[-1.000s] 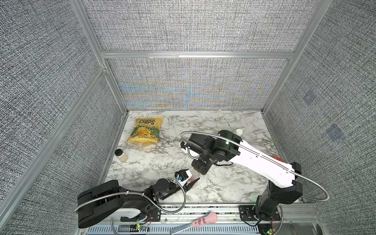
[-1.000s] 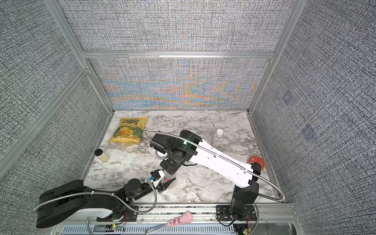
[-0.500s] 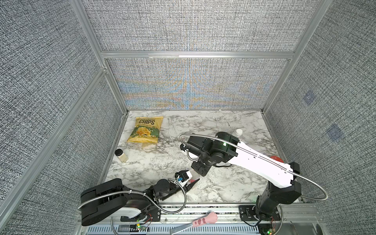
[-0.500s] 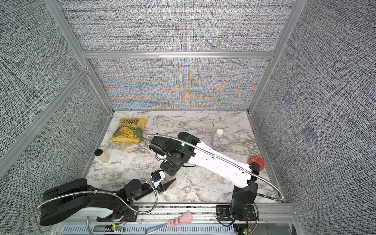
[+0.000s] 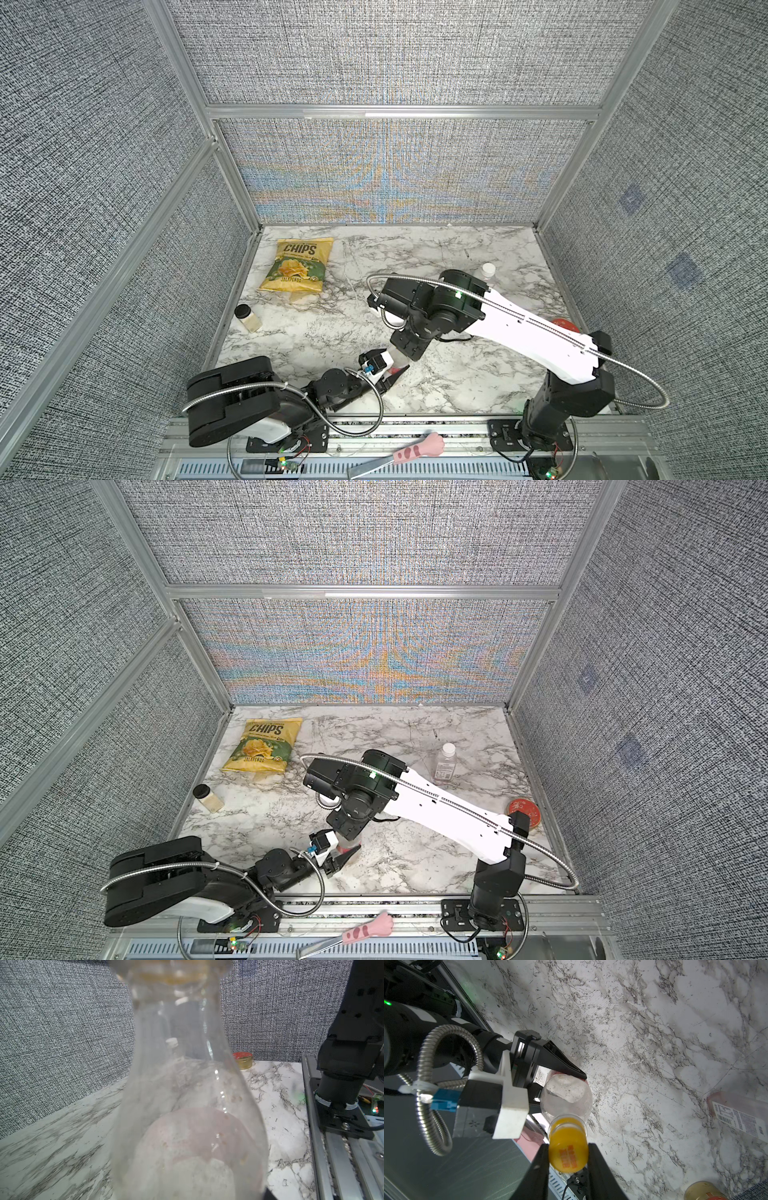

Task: Screw on the bottle caps
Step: Close the bottle cap on the plastic bottle.

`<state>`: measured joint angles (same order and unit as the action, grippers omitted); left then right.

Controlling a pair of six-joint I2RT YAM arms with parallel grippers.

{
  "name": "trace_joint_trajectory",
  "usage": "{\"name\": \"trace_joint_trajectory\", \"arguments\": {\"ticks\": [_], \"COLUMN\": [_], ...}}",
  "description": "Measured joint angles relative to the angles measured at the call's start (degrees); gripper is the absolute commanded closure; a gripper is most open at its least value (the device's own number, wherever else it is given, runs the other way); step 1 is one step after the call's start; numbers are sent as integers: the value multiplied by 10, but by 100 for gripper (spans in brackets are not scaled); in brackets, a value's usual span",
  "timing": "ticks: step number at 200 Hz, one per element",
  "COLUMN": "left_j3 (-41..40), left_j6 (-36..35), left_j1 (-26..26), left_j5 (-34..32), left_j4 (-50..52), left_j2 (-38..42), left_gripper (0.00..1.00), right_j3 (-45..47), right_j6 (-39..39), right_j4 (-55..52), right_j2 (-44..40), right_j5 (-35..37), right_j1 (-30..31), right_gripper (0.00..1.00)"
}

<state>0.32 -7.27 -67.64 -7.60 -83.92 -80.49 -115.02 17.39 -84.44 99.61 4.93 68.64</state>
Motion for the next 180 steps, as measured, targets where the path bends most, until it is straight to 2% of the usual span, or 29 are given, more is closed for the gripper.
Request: {"name": "trace_joint_trajectory", "arguments": {"ticks": [38,180], "left_j3": [0,17], "left_j6": [-2,4], "left_j1": [-10,-16], "left_j5": [-9,-5], "left_j4": [-31,-45], "left_j2": [-32,-56], "left_gripper": [46,45], "right_j3": [2,1], "right_j6": [4,8], "right_j4": [-6,-20], "right_j2": [3,-3], "right_j5": [0,17], "right_j1": [2,6], "right_gripper": [69,68]}}
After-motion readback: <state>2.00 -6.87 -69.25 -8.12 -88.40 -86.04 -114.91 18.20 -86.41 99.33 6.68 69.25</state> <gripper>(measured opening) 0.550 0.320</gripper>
